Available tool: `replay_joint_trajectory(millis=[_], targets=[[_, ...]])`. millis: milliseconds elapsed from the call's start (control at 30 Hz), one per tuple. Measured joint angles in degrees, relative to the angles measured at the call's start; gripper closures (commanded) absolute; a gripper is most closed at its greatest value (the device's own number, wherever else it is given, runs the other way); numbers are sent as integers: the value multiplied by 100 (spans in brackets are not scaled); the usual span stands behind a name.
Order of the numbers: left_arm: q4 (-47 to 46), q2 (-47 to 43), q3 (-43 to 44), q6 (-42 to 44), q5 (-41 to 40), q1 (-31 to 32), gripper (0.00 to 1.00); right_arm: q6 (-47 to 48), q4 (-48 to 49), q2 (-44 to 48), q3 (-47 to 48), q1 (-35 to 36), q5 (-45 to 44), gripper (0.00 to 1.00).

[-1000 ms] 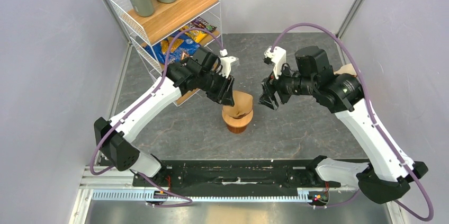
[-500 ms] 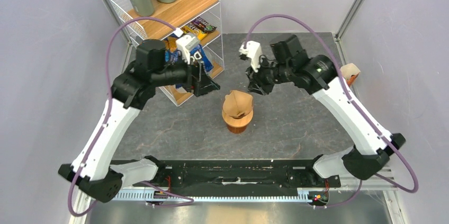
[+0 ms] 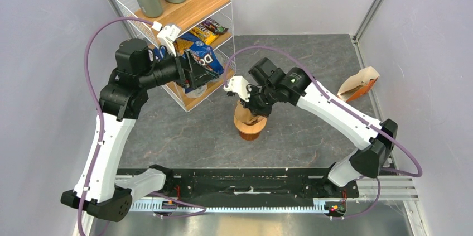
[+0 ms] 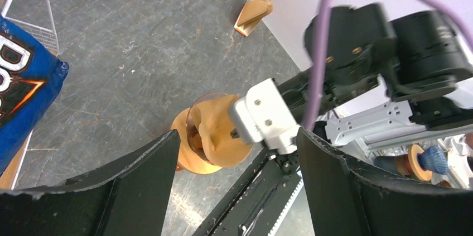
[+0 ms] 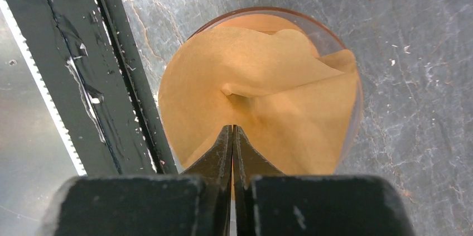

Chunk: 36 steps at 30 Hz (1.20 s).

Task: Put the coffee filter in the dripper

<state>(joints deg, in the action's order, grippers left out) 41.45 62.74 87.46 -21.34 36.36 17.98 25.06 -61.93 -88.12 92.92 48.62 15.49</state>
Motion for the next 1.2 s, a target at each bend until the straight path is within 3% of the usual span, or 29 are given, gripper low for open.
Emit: replay_joint_trajectory(millis=[767,1200], targets=[[-551,-55,162,-546,179,-289,16,114,708,-542,-529,68,-289,99],[-719,-48,162,-713,326,-345,16,177,855,-667,-774,68,-297,74]])
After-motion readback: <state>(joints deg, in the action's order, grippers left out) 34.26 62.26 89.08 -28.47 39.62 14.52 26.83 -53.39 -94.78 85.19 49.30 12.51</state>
